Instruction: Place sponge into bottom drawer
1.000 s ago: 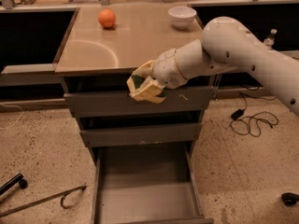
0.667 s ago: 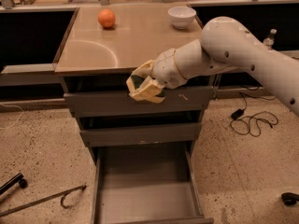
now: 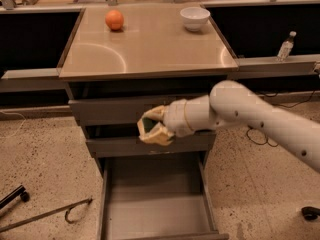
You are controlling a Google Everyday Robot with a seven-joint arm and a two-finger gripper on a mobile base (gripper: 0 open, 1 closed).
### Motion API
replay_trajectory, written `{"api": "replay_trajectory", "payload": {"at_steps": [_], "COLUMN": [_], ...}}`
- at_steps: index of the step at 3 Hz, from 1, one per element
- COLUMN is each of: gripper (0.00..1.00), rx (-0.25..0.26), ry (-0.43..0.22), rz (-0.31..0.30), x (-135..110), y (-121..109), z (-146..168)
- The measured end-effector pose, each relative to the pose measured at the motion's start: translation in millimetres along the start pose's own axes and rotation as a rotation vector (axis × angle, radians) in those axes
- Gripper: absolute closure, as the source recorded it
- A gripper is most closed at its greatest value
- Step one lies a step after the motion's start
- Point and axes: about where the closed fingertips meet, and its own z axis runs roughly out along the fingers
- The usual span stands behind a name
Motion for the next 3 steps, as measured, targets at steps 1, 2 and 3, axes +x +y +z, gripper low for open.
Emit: {"api": "replay_trajectory", "payload": {"at_steps": [1, 2, 3], "gripper": [1.0, 1.0, 1.0], "rx": [-0.018, -0.004, -0.017], "ry": [0.01, 0.008, -0.005], "rz": [0.109, 0.219, 0.252], "x": [94.8, 171.4, 181.4], "y": [49.2, 75.6, 85.9], "z": [61.6, 119.4, 130.3]}}
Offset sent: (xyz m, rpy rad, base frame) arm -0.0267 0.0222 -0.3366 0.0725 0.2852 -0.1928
